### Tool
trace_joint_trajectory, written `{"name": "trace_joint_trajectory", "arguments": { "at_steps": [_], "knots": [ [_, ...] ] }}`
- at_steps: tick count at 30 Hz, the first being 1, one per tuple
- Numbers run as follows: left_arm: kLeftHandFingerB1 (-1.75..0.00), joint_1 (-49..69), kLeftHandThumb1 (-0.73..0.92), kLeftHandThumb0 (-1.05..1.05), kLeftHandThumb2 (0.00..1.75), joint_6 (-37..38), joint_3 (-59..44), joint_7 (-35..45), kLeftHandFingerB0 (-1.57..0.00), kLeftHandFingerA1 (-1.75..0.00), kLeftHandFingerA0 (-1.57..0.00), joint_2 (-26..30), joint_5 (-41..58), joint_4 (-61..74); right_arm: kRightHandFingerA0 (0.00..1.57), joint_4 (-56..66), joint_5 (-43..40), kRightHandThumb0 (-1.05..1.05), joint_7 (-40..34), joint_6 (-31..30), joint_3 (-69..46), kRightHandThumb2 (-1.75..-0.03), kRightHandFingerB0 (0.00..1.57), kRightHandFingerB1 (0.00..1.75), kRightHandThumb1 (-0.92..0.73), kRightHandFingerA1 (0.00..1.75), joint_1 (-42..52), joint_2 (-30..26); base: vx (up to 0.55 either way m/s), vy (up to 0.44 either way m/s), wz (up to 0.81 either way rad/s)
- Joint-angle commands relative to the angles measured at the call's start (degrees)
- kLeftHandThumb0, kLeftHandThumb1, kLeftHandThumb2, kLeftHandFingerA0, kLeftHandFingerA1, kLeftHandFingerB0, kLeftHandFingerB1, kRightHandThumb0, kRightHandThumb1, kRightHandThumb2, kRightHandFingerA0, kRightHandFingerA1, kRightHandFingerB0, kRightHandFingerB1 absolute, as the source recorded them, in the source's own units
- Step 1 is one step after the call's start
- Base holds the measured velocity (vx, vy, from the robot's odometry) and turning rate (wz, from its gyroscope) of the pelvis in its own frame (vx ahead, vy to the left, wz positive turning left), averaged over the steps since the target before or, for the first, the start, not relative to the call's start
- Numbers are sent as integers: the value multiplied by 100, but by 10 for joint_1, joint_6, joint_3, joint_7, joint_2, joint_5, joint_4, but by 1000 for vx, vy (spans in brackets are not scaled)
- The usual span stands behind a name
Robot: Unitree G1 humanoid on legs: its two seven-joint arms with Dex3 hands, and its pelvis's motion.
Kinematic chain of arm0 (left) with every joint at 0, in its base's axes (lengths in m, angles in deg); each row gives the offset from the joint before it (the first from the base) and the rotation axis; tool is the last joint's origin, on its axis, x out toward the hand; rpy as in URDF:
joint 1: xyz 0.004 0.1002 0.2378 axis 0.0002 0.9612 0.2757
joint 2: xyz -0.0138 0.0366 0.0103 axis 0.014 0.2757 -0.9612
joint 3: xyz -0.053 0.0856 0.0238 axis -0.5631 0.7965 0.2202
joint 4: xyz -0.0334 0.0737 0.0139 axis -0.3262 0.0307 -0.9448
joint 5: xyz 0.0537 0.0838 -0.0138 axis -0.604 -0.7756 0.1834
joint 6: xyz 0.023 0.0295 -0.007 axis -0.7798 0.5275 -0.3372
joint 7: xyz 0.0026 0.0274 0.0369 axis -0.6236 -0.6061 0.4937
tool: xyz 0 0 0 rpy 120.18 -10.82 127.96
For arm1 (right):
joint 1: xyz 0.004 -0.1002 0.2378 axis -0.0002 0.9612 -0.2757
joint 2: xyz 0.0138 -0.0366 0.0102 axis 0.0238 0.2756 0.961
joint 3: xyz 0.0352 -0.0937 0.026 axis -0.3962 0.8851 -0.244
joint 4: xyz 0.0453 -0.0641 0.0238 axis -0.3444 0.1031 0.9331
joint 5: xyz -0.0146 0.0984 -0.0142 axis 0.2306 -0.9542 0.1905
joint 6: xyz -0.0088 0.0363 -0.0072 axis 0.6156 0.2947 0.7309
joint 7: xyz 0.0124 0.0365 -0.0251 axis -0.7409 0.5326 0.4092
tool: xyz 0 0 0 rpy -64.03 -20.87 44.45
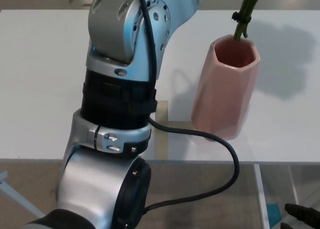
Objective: Use the left hand to pick up the rose and then lift and insert it into the pink vase.
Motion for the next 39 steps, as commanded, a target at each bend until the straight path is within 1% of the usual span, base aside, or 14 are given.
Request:
{"name": "trace_joint_trajectory", "arguments": {
  "at_steps": [1,4,9,11,14,23,32,36,39],
  "knots": [
    [-104,12,80,-16,77,-28,-10,-34,-80,-150,-96,-58,36,12,58,-4,-6,-19,3,-6,1,-58,56,47,-63,50,8,-2,0,0,0],
    [-104,21,81,-16,78,-43,-6,-50,-80,-150,-96,-59,38,26,58,-4,-8,-19,4,-9,0,-58,56,47,-63,50,7,-1,0,0,0],
    [-104,27,81,-16,78,-47,4,-55,-80,-151,-96,-53,39,30,58,-4,-8,-19,5,-7,0,-58,56,47,-63,50,8,-1,0,0,0],
    [-104,29,79,-15,79,-42,16,-51,-80,-150,-99,-45,30,22,58,-4,-8,-18,4,-8,0,-58,56,47,-63,50,5,-1,0,0,0],
    [-104,36,79,-15,79,-39,29,-46,-80,-149,-99,-36,25,21,58,-3,-7,-18,4,-11,1,-58,56,47,-63,50,3,-1,0,0,0],
    [-102,55,81,-16,76,-46,38,-49,-80,-146,-101,-32,31,34,58,-5,-8,-18,4,-11,0,-58,55,47,-63,50,1,-1,0,0,0],
    [-103,76,80,-16,76,-24,44,-43,-80,-149,-99,-36,30,32,58,-1,-7,-18,6,-11,3,-58,56,47,-63,50,0,1,0,0,0],
    [-103,83,80,-15,76,-15,51,-32,-81,-150,-99,-24,27,29,57,-1,-8,-18,10,-11,2,-58,55,47,-63,49,-1,0,0,0,0],
    [-99,84,80,-15,76,-10,53,-27,-82,-149,-99,-17,23,24,57,-3,-7,-18,10,-12,2,-58,55,47,-63,49,-3,-1,0,0,0]
  ]
}}
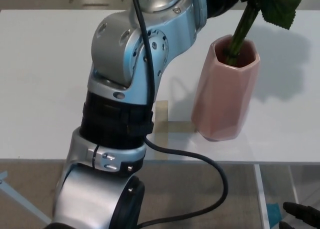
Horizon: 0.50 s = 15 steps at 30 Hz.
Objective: Use the left hand to pick up the rose and then lift and insert it into the pink vase.
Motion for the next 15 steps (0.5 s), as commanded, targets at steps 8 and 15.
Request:
{"name": "trace_joint_trajectory", "arguments": {
  "at_steps": [8,15],
  "knots": [
    [-20,-1,43,-69,76,-31,37,96,-7,-6,0,50,4,-37,57,-2,-6,-18,8,-6,1,-58,55,48,-63,49,4,-2,0,0,0],
    [-13,-12,45,-90,60,-14,91,210,0,0,0,137,-5,-68,57,0,-5,-18,5,-8,2,-58,55,48,-63,49,-2,-1,0,0,0]
  ]
}}
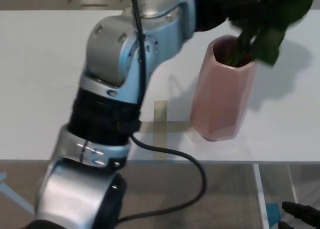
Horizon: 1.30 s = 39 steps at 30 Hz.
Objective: Use the left hand to pick up the rose and then lift and insert it into the pink vase.
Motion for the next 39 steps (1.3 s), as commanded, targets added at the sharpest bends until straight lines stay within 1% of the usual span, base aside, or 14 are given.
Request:
{"name": "trace_joint_trajectory", "arguments": {
  "at_steps": [1,8,15,17,21,25,26,28,31,35,37,38,39],
  "knots": [
    [-10,-15,44,-86,60,2,50,140,0,0,0,69,-8,-21,56,0,-6,-18,0,-9,1,-58,55,47,-63,49,-2,-1,0,0,0],
    [-5,-7,47,-80,58,23,66,176,0,0,0,109,-12,-35,56,-3,-6,-18,0,-10,2,-58,54,47,-63,49,-3,-1,0,0,0],
    [-5,-8,47,-79,57,30,55,196,0,0,0,112,-9,-50,56,-3,-6,-18,0,-9,2,-58,54,47,-63,49,-2,-1,0,0,0],
    [-4,-13,47,-78,56,25,44,210,0,0,0,122,-3,-48,56,-1,-8,-17,2,-10,1,-58,54,47,-63,49,0,-1,0,0,0],
    [-4,-12,47,-78,56,25,41,215,0,0,0,120,-9,-48,56,-1,-8,-17,2,-10,1,-58,54,47,-63,49,1,-1,0,0,0],
    [-2,-15,47,-78,57,25,38,223,0,0,0,130,-14,-46,56,-4,-7,-17,-1,-9,1,-58,55,47,-63,49,0,0,0,0,0],
    [-1,-22,46,-78,58,10,25,233,0,0,0,145,-5,-47,56,-2,-9,-17,-1,-9,0,-58,55,47,-63,49,2,1,0,0,0],
    [-1,-23,46,-78,58,8,23,236,0,0,0,146,-6,-48,56,-2,-9,-17,-1,-9,-1,-58,55,47,-63,49,2,1,0,0,0],
    [-5,-38,47,-79,57,-11,0,249,0,0,0,177,4,-42,57,-4,-8,-17,-1,-7,1,-58,55,48,-63,49,3,3,0,0,0],
    [-5,-40,47,-79,57,-14,-4,254,0,0,0,178,3,-42,57,-5,-8,-17,-1,-6,1,-58,55,48,-63,49,3,3,0,0,0],
    [-6,-45,47,-79,58,-20,-22,267,0,0,0,205,10,-29,57,-7,-9,-17,0,-3,-1,-58,55,48,-63,49,8,3,0,0,0],
    [-1,-45,49,-86,57,-21,-25,270,0,0,0,209,10,-28,57,-7,-9,-17,0,-4,-1,-58,56,48,-62,50,8,3,0,0,0],
    [-1,-44,49,-86,57,-21,-28,273,0,0,0,214,11,-26,57,-7,-9,-17,-1,-4,-1,-58,56,48,-62,50,8,3,0,0,0]
  ]
}}
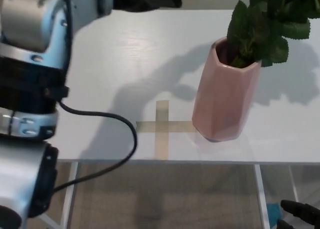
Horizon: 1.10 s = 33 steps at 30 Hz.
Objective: Use the left hand to pick up the rose and then lift and insert it into the pink vase.
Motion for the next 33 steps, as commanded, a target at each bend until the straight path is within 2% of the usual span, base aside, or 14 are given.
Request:
{"name": "trace_joint_trajectory", "arguments": {
  "at_steps": [1,3,5,8,11,13,14,15,19,20,21,23,25,33],
  "knots": [
    [-8,-5,47,-79,56,-23,-28,36,0,0,0,38,19,21,57,-6,-8,-17,-1,-1,-2,-58,55,47,-63,49,13,3,0,0,0],
    [-8,9,47,-79,56,-38,-60,50,0,0,0,69,38,47,57,-5,-7,-17,-3,-1,-1,-58,55,47,-63,49,17,5,0,0,0],
    [-8,14,47,-79,56,-44,-68,53,0,0,0,75,41,55,57,-5,-7,-17,-3,-1,-1,-58,55,47,-63,49,17,5,0,0,0],
    [-8,54,47,-79,57,-36,-115,79,0,0,0,127,64,117,57,-6,-9,-18,-5,0,-4,-58,55,47,-63,49,22,5,0,0,0],
    [-8,61,47,-79,57,-38,-120,79,0,0,0,130,69,129,57,-6,-9,-18,-5,0,-4,-58,55,47,-63,49,22,5,0,0,0],
    [-9,144,47,-76,56,-21,-174,119,0,0,0,182,98,214,58,-5,-12,-18,-9,-2,-8,-58,56,48,-63,50,29,6,0,0,0],
    [-9,187,42,-71,79,-11,-196,132,0,0,0,194,105,251,59,-5,-12,-18,-11,-2,-9,-58,56,48,-63,50,30,7,0,0,-12],
    [-9,207,42,-71,79,-6,-205,136,0,0,0,199,109,268,59,-5,-12,-18,-11,-2,-9,-58,56,48,-63,50,31,7,0,0,0],
    [-9,218,42,-71,79,-6,-209,131,0,0,0,201,117,280,59,-4,-11,-18,-11,-2,-11,-58,56,48,-63,50,32,7,0,0,0],
    [-22,289,39,-58,75,1,-248,139,-6,-23,-7,209,118,335,59,-5,-10,-19,-12,-1,-10,-58,56,48,-62,50,33,7,0,0,0],
    [-28,389,37,-55,74,10,-306,150,-4,-30,-5,219,121,412,59,-7,-8,-19,-13,1,-10,-58,56,48,-62,50,35,6,0,0,0],
    [-33,451,38,-56,72,15,-346,159,-7,-33,-4,217,126,450,59,-9,-7,-19,-13,3,-9,-58,56,47,-62,50,35,7,0,0,-6],
    [-29,523,38,-58,67,18,-396,176,-10,-34,-7,206,136,482,59,-10,-5,-19,-12,6,-8,-58,56,47,-62,50,36,7,0,0,0],
    [-34,746,40,-62,69,85,-490,250,-12,-32,-7,158,120,499,59,-11,-2,-19,-16,7,-8,-58,56,48,-62,50,36,5,0,0,0]
  ]
}}
